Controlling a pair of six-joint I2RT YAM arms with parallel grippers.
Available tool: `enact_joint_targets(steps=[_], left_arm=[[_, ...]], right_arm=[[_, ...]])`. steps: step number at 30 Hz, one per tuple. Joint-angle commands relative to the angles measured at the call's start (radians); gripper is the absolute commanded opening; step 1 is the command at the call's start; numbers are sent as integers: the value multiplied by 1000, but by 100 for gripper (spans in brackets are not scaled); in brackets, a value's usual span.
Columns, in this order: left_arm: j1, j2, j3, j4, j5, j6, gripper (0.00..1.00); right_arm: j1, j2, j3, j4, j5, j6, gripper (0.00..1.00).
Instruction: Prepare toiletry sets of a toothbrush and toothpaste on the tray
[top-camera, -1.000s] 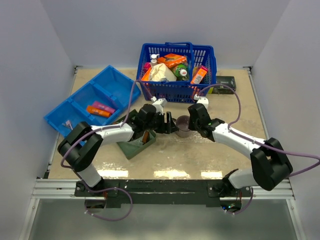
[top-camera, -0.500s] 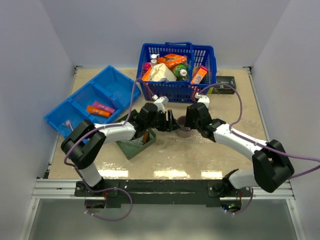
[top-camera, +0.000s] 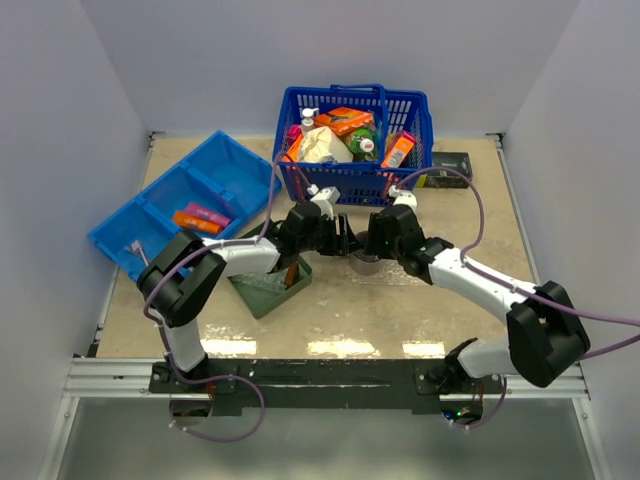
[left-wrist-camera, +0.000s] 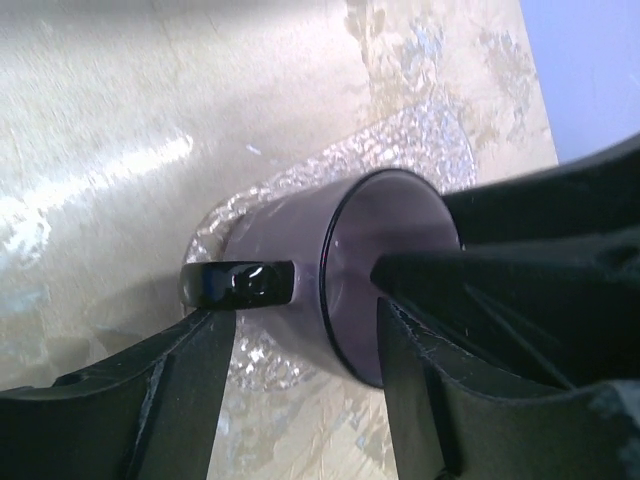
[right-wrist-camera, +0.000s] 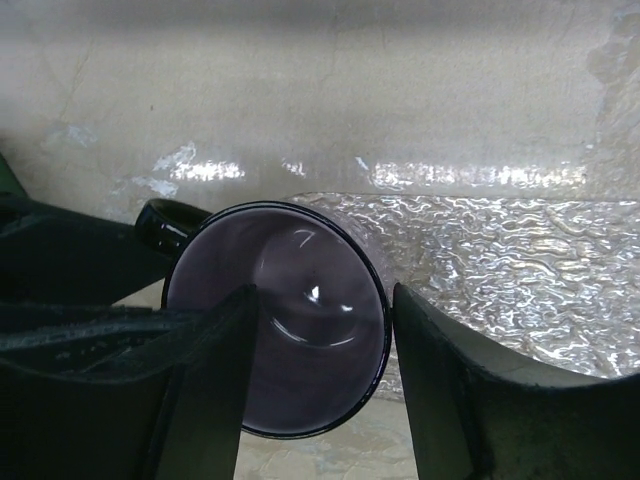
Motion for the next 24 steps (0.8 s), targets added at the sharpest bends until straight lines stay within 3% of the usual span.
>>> enact_joint_targets(steps=[1,10,18,24], left_arm=[[17,23,56,108,-23,24,60],[27,77,102,193,61,82,56],[83,-9,61,99,183,114,62],[111,-122,36,-38,164,178,67]], right_arm=[[-4,-54,-3,26,-87,38,57],[-6,-169,-36,-8,-156,51,54],[-4,-160,98,-129,15,-135,49],[-6,-57,173,-128,-1,-270,46]])
